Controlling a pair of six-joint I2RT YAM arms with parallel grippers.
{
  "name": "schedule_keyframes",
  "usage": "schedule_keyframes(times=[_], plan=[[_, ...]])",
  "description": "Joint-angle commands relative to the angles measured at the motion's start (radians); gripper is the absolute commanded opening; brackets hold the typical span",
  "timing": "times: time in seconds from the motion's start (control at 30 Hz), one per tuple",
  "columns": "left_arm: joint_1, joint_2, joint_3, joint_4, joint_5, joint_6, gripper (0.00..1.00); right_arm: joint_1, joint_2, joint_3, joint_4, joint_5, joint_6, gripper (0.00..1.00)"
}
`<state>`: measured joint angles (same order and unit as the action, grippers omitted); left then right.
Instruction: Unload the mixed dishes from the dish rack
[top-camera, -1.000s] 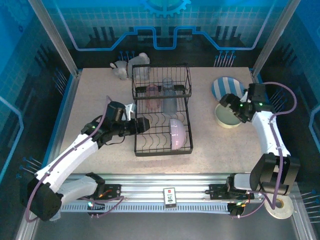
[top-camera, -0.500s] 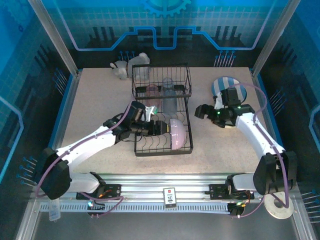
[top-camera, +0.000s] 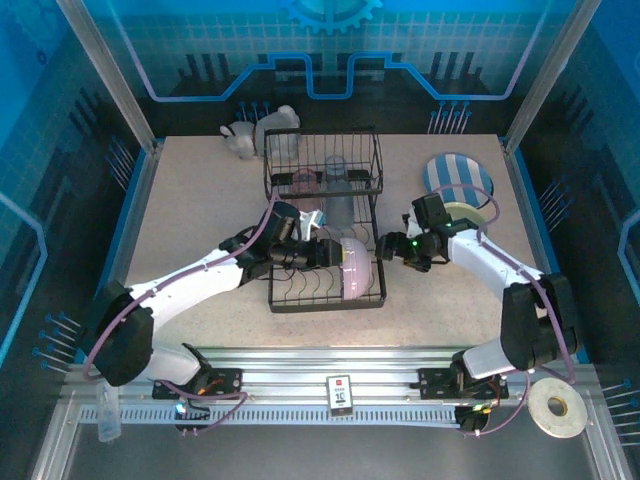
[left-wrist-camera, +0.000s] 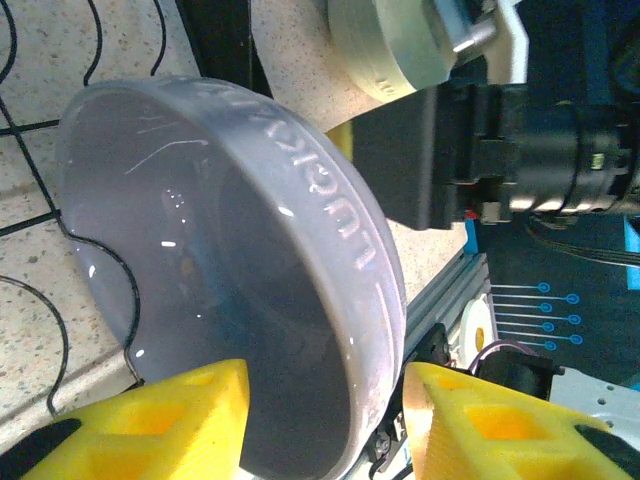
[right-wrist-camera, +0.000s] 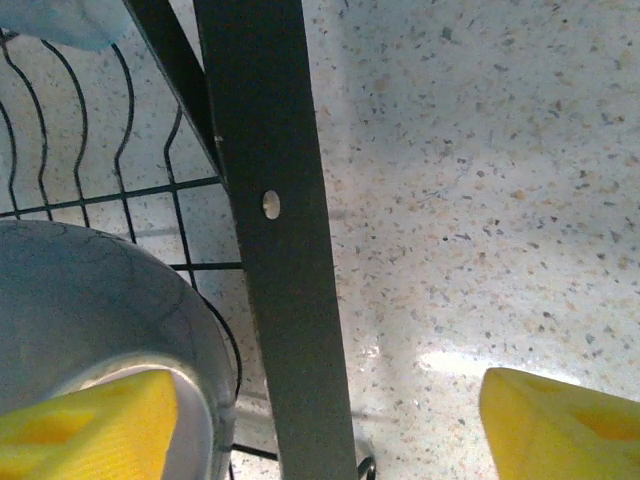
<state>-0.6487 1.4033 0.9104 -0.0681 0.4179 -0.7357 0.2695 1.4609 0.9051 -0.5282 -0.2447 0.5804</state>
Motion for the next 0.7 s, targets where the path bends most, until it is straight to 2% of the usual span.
schedule_keyframes(times=[0.0, 0.2, 0.4, 0.67], plan=[[-0.012, 0.025, 0.042, 0.045, 0.027, -0.019, 0.44, 0.02, 0.026, -0.02, 0.045, -0.016, 0.007, 0.75], [-0.014, 0.056, 0.048, 0.07, 0.041, -0.036, 0.4, 0.039, 0.048, -0.07, 0.062, -0.016, 0.009, 0.66], [-0.016, 0.1, 0.049, 0.125, 0.072, -0.067, 0.39, 0.039, 0.062, -0.084, 0.063, -0.014, 0.003, 0.51], [-0.017, 0.124, 0.035, 0.2, 0.114, -0.096, 0.3, 0.04, 0.068, -0.086, 0.068, -0.018, -0.002, 0.33]])
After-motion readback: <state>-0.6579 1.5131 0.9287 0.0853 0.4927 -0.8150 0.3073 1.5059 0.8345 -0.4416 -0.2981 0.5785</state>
